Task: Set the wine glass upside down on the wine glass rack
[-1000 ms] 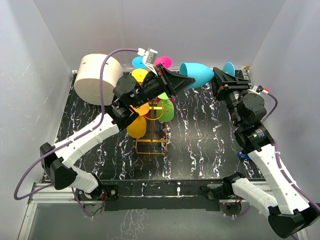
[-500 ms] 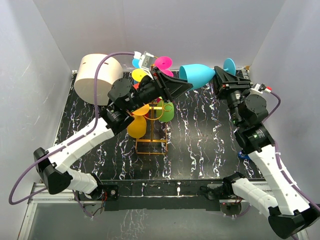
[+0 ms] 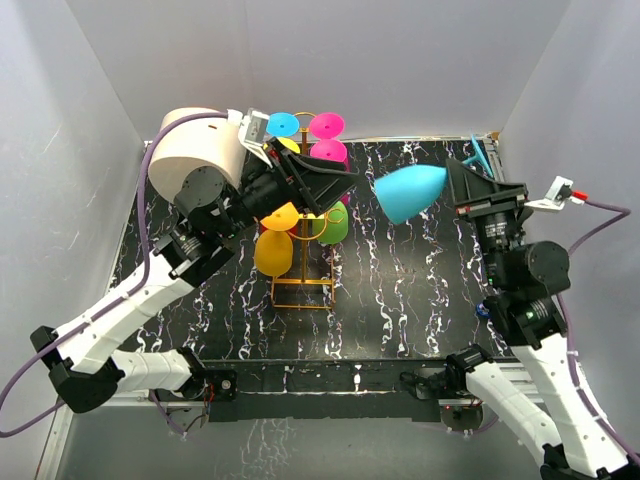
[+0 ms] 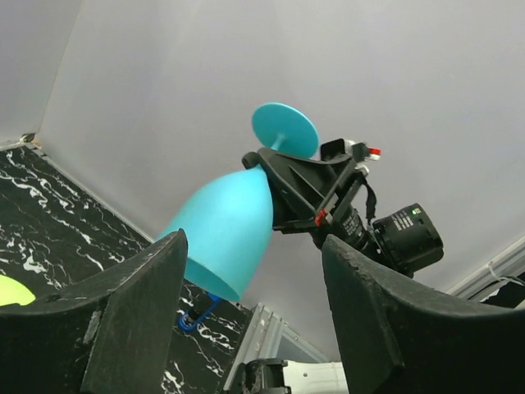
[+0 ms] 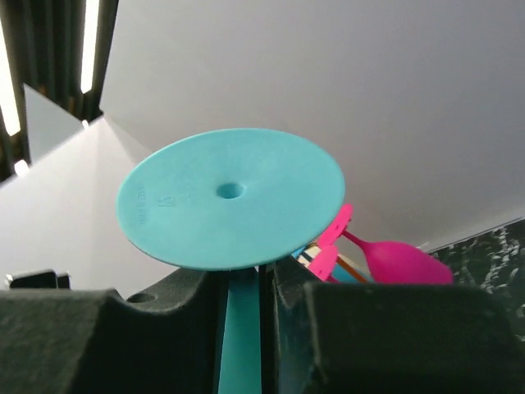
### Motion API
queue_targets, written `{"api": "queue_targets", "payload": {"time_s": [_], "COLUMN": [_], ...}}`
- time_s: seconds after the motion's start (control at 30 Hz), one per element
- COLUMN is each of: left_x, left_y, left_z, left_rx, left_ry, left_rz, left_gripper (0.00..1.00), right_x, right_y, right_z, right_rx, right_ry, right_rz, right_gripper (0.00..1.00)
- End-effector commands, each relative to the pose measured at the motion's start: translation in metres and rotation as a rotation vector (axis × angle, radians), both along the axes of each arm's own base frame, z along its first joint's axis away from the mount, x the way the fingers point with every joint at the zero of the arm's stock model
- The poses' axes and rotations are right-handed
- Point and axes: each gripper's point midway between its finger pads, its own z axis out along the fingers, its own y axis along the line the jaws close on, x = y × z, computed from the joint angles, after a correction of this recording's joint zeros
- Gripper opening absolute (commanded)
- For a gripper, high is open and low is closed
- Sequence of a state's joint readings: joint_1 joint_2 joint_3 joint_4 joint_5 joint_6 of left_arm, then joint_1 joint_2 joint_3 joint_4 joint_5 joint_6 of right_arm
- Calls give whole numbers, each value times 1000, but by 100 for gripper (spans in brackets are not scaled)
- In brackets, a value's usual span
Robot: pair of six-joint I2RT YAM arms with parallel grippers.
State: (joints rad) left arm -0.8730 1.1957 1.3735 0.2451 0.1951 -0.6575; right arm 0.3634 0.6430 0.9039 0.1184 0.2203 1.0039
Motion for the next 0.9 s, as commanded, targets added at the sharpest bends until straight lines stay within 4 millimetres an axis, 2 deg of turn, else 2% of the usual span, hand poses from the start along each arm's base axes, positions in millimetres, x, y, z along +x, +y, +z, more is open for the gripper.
{"api": "queue_targets", "payload": {"time_s": [0.0, 0.17, 0.33, 0.57, 0.87], "left_x": [-10, -21, -20, -12, 9], "left_y": [11, 3, -14, -20, 10], "left_z": [10, 14, -1, -24, -41], "left_rx": [-9, -27, -14, 26, 113], "left_ry": [28, 102, 195, 287, 231], "left_rz": [-1, -91, -153, -138, 80], "left_gripper": [67, 75, 79, 77, 77], "right_x": [-25, -45, -50, -46, -35], "right_y": [11, 31, 50, 72, 102], "right_z": [3, -19, -52, -82, -105], "right_rx": [-403, -772, -1021, -1092, -1098], "right_ry": [-175, -279, -342, -375, -426], "right_rz": [-27, 40, 136, 275, 439], "right_gripper": [0, 0, 0, 0, 0]}}
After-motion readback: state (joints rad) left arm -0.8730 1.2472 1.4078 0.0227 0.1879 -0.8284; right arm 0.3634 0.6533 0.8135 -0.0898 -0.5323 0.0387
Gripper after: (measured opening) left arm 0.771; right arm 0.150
